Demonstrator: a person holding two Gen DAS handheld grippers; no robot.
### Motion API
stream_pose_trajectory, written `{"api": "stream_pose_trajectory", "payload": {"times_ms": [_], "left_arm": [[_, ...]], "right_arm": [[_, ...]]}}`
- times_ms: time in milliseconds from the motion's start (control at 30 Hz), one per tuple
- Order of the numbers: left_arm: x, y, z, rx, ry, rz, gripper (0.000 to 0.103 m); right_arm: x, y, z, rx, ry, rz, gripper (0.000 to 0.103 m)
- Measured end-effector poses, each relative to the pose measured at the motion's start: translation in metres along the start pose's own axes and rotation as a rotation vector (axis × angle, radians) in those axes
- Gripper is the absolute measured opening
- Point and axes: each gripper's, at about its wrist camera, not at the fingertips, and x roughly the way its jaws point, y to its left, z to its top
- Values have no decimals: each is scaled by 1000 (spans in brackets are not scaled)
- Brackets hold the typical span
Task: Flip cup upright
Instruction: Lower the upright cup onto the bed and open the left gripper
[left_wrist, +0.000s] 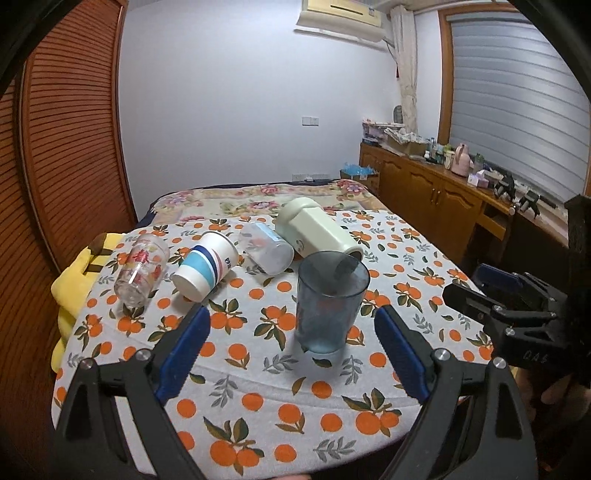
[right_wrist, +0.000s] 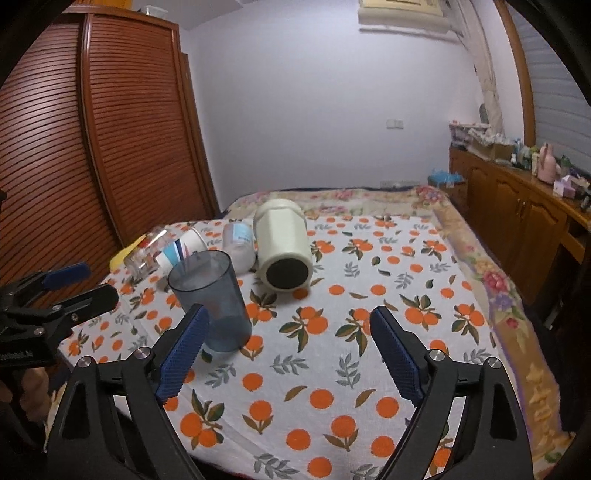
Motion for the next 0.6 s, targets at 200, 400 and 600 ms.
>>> {"api": "stream_pose_trajectory", "payload": {"times_ms": [200,400,600], "left_arm": [[-5,7,-5,-21,-10,34,91],[-6,14,-9,-32,-16,57,91],[-6,17,-10,-31,-16,69,91]], "right_arm": [[-8,6,-3,-7,-37,-34,93],[-11,7,-5,-7,-46,-43,93],[-11,8,-5,-8,-46,-39,93]]}}
